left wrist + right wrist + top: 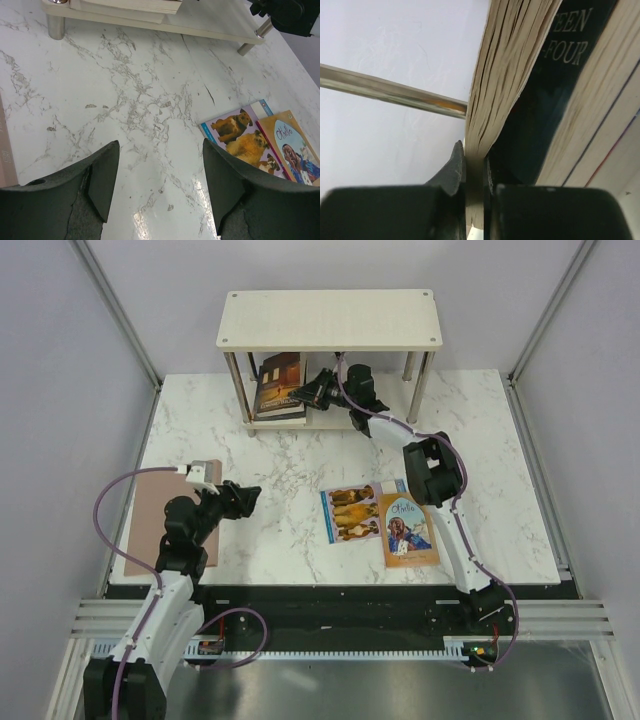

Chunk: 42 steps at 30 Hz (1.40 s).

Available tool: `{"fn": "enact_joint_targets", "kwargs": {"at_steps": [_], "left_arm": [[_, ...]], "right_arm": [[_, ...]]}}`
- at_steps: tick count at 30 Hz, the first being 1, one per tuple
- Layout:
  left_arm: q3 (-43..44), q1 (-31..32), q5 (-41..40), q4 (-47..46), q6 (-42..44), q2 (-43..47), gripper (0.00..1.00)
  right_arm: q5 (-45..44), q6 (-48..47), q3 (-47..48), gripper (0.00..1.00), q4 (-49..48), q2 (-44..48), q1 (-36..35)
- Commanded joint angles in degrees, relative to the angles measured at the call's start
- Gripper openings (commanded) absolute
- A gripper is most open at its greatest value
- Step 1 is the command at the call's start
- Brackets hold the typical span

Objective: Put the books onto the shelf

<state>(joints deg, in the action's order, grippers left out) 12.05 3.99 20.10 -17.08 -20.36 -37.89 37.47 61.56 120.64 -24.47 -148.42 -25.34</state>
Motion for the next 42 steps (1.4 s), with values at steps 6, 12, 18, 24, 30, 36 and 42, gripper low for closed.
{"fn": "enact_joint_targets", "kwargs": {"at_steps": [6, 12, 18, 24, 30, 36, 42], "left_arm": [[1.1, 0.1, 1.8, -2.2, 1.8, -0.5, 0.74], [1.2, 0.1, 2.0, -2.3, 1.7, -0.7, 0.74], [1.0, 0.1, 2.0, -2.3, 1.6, -0.5, 0.74], [1.0, 0.1, 2.1, -2.3, 1.6, -0.8, 0.73], [0.9, 0.1, 2.1, -2.3, 1.6, -0.8, 0.73], [0.8, 0.1, 2.1, -2.3, 1.6, -0.9, 0.73], [0.7, 0.1, 2.5, -2.3, 1.4, -0.8, 0.73]], "right_arm": [[-0.1, -2.0, 5.6, 0.0, 2.6, -1.7, -0.1], [0.5, -2.3, 8.2, 0.0, 4.9, -3.4, -0.8], [0.7, -3.2, 10.5, 0.0, 7.3, -5.1, -1.6], [0.5, -4.7, 9.6, 0.11, 8.4, -4.4, -1.6], [-0.5, -6.8, 5.8, 0.41, 9.3, -1.6, -1.6], [-2.0, -8.7, 1.8, 0.54, 11.5, 2.5, -1.6], [-5.7, -14.2, 1.7, 0.57, 20.1, 5.9, -1.6]]}}
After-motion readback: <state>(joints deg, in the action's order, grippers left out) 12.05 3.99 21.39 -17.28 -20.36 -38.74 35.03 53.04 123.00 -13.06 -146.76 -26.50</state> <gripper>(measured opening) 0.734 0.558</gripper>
